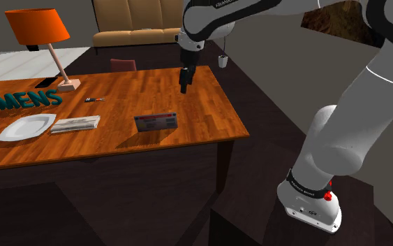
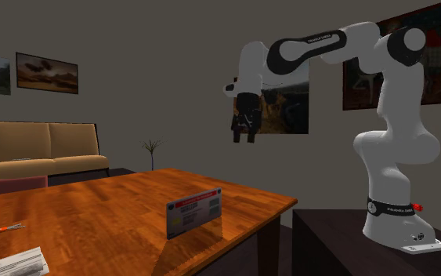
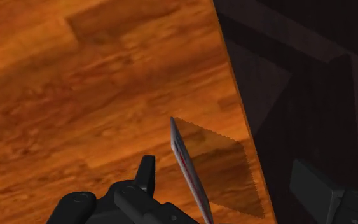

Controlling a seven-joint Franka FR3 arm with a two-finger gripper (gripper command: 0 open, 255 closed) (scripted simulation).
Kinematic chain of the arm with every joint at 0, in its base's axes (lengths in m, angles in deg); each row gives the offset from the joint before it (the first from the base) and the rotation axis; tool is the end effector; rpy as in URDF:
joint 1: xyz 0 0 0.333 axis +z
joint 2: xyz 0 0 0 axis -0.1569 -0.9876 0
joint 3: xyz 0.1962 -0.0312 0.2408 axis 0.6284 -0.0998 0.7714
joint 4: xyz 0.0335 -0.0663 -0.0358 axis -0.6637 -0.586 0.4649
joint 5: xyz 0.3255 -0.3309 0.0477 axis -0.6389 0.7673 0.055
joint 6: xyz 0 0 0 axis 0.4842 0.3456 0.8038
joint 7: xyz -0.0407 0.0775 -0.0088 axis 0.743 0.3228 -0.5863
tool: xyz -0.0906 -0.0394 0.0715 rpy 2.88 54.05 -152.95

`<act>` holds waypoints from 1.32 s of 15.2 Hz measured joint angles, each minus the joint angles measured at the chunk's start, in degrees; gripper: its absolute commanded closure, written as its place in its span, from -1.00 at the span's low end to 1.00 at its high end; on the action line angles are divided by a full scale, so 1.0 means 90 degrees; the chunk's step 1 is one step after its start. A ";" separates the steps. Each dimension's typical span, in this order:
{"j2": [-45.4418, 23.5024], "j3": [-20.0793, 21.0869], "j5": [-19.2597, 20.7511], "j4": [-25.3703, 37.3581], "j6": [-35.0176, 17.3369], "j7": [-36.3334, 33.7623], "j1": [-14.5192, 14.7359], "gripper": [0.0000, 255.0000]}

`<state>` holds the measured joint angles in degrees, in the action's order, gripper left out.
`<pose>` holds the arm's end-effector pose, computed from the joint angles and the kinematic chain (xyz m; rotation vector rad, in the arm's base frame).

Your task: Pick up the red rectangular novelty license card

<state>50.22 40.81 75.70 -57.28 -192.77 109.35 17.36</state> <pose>0.5837 0.0276 0.4591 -2.9816 -0.6417 -0.2143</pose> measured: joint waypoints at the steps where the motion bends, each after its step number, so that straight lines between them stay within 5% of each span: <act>1: -0.0268 -0.0006 -0.0019 0.0178 -0.0070 0.0167 0.0031 -1.00; 13: -0.3176 0.0272 -0.0032 0.2418 -0.0463 0.1797 0.0266 -1.00; 20: -0.3577 0.0325 -0.0037 0.2404 -0.0849 0.1985 0.0274 -1.00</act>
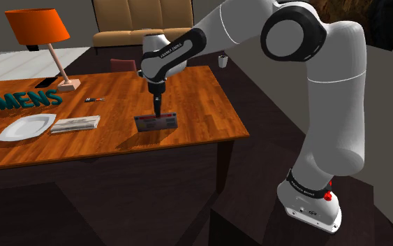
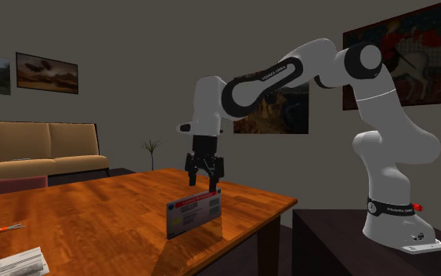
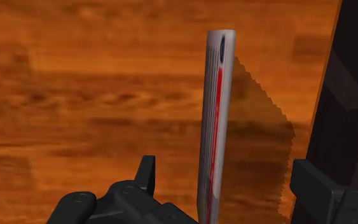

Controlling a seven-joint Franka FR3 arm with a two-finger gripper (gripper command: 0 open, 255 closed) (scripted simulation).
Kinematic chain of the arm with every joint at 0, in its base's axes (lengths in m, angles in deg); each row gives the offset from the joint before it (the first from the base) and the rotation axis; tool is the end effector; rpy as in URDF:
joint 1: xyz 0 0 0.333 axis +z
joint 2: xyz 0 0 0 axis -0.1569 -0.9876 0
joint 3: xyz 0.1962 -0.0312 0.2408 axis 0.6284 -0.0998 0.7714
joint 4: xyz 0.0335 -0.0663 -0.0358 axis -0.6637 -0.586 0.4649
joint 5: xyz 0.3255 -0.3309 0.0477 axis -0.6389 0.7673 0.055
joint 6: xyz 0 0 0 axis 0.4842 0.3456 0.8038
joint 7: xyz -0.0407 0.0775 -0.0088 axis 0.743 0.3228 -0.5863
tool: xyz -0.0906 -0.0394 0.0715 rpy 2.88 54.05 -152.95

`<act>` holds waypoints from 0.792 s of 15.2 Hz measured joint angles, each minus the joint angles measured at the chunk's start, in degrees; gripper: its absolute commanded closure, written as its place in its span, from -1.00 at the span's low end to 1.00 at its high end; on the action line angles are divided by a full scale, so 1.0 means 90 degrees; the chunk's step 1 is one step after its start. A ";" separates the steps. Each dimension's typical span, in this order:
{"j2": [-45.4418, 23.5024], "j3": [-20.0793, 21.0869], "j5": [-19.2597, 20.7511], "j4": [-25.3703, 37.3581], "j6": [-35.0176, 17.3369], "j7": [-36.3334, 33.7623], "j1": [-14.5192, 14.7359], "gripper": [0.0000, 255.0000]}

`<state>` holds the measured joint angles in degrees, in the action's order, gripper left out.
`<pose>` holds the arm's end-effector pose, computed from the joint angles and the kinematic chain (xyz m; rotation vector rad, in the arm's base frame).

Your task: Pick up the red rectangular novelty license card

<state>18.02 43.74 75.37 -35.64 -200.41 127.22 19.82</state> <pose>0.7158 0.1029 0.3103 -2.8415 -1.2303 -0.1388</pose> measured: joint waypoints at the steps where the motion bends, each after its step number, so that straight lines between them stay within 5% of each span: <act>1: -0.0048 0.0006 -0.0006 -0.0037 -0.0087 -0.0001 0.0006 -1.00; 2: -0.0083 0.0006 -0.0013 -0.0051 -0.0133 0.0017 -0.0003 -1.00; 3: -0.0099 0.0007 -0.0014 -0.0059 -0.0158 0.0014 0.0000 1.00; 12: -0.0105 0.0009 -0.0016 -0.0077 -0.0189 0.0014 0.0002 1.00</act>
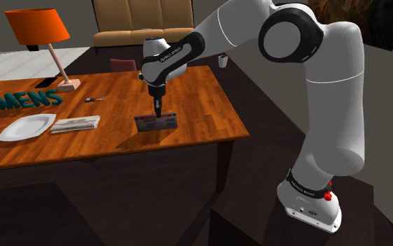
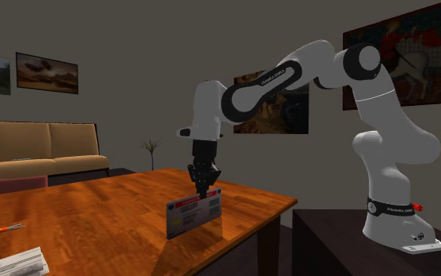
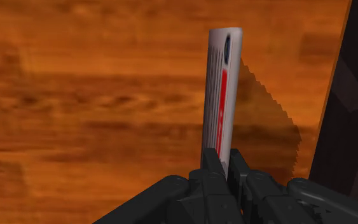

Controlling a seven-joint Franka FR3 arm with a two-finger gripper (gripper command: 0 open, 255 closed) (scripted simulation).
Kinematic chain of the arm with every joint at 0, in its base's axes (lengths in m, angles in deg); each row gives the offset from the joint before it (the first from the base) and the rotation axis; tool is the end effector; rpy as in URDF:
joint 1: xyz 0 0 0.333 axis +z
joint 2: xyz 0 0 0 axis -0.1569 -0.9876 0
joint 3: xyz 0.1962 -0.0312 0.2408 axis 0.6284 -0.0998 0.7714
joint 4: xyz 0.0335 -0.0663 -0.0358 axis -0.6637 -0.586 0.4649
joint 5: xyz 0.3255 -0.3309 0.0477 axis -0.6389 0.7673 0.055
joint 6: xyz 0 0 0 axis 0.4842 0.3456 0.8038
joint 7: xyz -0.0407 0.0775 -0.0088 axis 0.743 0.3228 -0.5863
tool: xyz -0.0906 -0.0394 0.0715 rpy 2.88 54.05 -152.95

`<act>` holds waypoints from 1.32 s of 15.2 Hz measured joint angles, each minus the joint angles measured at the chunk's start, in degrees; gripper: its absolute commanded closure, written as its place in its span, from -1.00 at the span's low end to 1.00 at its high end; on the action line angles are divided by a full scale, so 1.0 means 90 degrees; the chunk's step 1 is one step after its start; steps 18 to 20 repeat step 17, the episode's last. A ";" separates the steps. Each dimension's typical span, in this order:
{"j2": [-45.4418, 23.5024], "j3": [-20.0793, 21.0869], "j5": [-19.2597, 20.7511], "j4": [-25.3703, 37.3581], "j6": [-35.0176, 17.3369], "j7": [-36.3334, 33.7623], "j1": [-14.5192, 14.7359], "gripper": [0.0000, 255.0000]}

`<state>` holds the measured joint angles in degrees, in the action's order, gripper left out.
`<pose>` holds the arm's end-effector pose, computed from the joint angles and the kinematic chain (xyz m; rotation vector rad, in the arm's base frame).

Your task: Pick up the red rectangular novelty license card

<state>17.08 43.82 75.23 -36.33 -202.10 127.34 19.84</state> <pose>0.7151 0.1036 0.2949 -2.8417 -1.2306 -0.1404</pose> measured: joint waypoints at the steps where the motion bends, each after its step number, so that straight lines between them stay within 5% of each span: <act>1: -0.0005 -0.0001 0.0001 0.0008 0.0002 -0.0001 0.0000 1.00; 20: 0.0421 -0.0028 0.0081 0.0661 0.1080 -0.0106 0.0006 1.00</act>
